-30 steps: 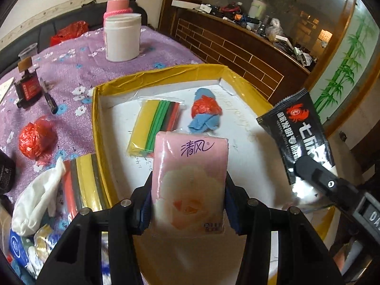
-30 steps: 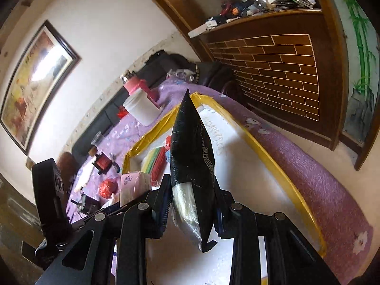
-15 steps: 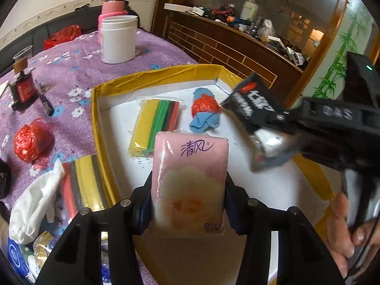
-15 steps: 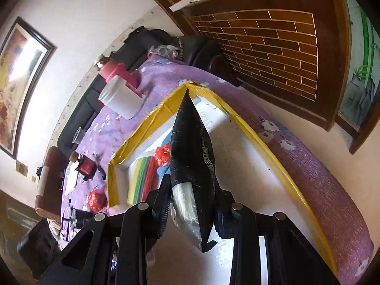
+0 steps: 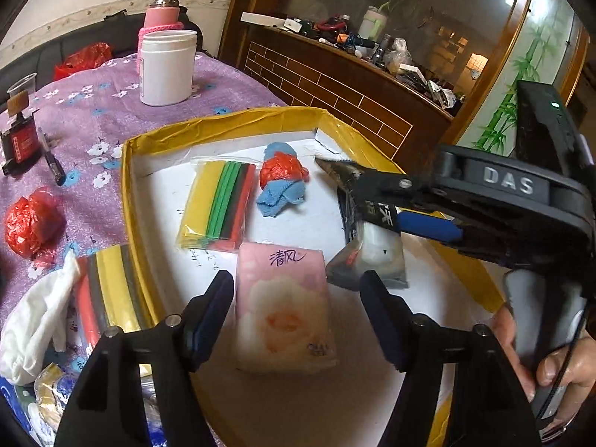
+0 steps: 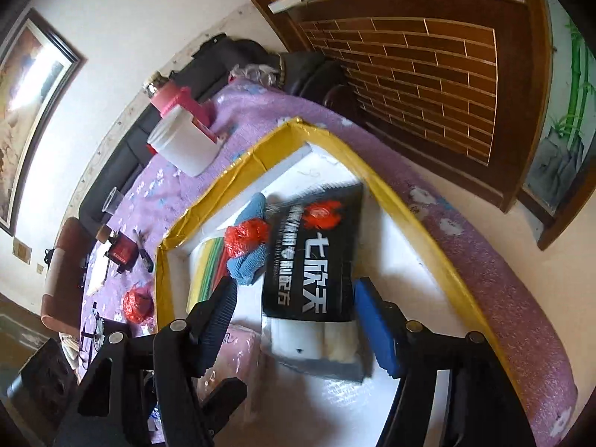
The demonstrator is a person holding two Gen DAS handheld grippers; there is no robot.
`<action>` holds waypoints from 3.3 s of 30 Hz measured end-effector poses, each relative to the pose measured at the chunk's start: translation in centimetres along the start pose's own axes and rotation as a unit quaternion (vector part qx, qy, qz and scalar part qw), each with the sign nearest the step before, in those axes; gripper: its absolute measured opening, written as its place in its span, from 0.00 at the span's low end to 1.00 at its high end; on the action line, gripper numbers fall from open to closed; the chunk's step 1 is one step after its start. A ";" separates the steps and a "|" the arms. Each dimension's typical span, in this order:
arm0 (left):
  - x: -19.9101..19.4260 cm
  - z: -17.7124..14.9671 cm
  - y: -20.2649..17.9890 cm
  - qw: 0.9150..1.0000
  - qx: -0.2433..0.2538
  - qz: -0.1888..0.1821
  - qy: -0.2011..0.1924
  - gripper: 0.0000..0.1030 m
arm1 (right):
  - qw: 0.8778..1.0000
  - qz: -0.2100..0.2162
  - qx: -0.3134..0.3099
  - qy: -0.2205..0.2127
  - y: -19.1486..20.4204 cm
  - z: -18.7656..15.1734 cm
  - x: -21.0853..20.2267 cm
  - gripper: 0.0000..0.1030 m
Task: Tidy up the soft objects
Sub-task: 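Lower both items into the tray and open both grippers, then move both grippers away from the tray back toward the table items, then reach the left gripper toward the white lemon-print tissue pack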
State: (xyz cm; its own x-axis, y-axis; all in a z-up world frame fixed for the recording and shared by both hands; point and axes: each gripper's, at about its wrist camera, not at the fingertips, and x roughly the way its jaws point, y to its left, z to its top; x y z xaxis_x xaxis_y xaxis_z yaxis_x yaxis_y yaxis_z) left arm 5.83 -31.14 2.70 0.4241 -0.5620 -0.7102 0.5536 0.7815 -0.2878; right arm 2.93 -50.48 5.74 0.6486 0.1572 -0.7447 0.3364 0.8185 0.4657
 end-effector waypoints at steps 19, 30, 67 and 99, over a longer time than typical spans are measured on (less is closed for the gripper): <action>-3.9 0.7 0.6 0.997 -0.039 0.036 -0.051 0.67 | 0.995 0.025 -0.055 -0.077 0.6 -5.6 -8.2 0.68; -7.9 -0.2 1.0 0.997 -0.057 0.037 -0.030 0.67 | 0.994 0.036 -0.072 -0.081 2.7 -6.7 -9.0 0.68; -22.1 -14.8 19.6 0.968 -0.128 0.216 -0.026 0.83 | 0.953 0.117 -0.275 0.053 16.6 -19.0 -1.0 0.68; -19.8 -14.0 21.1 0.979 -0.119 0.163 0.000 0.91 | 0.950 0.123 -0.280 0.066 17.0 -19.8 -0.3 0.68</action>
State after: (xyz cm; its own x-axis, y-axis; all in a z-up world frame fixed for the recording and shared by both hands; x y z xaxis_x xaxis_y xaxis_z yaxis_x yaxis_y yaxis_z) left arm -0.97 0.28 1.72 0.5504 -0.2711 -0.7897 0.2058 0.9607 -0.1863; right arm -5.08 -25.67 4.38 0.5567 0.4200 -0.7167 -0.2545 0.9075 0.3341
